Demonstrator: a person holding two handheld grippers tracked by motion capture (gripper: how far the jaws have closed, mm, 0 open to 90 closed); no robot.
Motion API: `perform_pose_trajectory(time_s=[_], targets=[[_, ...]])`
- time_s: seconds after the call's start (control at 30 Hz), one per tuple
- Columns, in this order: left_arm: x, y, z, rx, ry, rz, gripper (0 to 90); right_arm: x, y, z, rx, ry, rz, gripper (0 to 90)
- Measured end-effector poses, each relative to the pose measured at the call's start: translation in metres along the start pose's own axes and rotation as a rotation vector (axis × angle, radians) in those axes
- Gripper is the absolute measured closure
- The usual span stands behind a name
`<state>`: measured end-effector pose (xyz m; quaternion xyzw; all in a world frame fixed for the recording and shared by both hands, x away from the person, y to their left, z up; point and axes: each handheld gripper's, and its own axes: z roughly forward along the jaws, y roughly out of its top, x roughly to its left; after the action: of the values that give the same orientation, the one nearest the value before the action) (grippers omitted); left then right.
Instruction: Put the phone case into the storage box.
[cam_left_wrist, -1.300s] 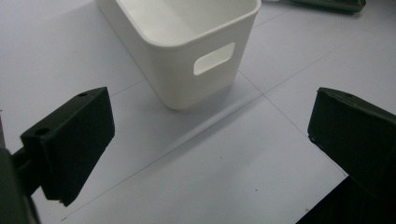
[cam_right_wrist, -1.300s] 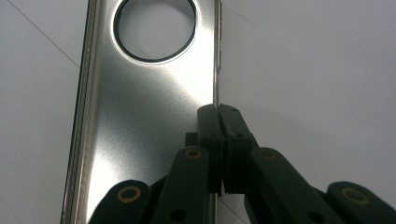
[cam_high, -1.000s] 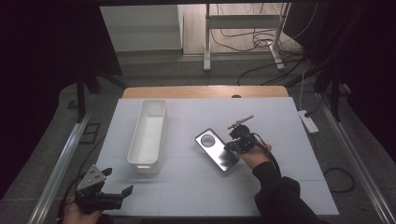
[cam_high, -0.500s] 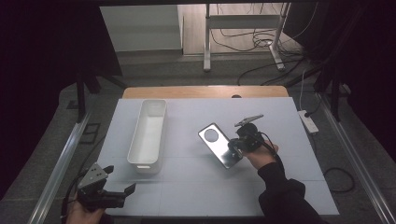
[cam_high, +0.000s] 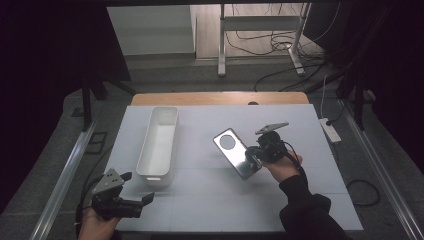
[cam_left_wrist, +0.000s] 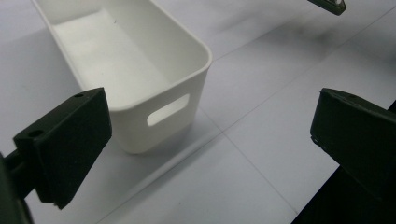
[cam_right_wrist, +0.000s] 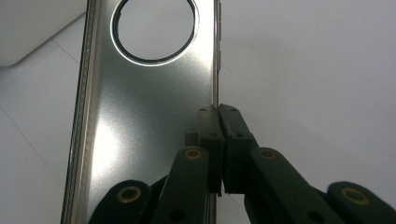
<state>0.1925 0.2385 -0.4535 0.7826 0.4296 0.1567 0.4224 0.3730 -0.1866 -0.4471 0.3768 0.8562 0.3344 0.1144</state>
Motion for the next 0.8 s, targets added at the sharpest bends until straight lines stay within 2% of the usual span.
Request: perform_pose_trajectory(time_s=[0.3, 0.57, 0.8], targets=[[0.001, 0.014, 0.012, 0.002, -0.02, 0.016, 0.0, 0.002, 0.002, -0.005, -0.016, 0.003, 0.004, 88.5], [-0.003, 0.033, 0.029, -0.004, -0.021, 0.061, 0.1, 0.002, 0.003, -0.012, -0.048, 0.007, 0.003, 88.5], [-0.005, 0.048, 0.045, -0.006, -0.054, 0.076, 0.1, 0.001, 0.003, -0.014, -0.048, 0.002, 0.007, 88.5]])
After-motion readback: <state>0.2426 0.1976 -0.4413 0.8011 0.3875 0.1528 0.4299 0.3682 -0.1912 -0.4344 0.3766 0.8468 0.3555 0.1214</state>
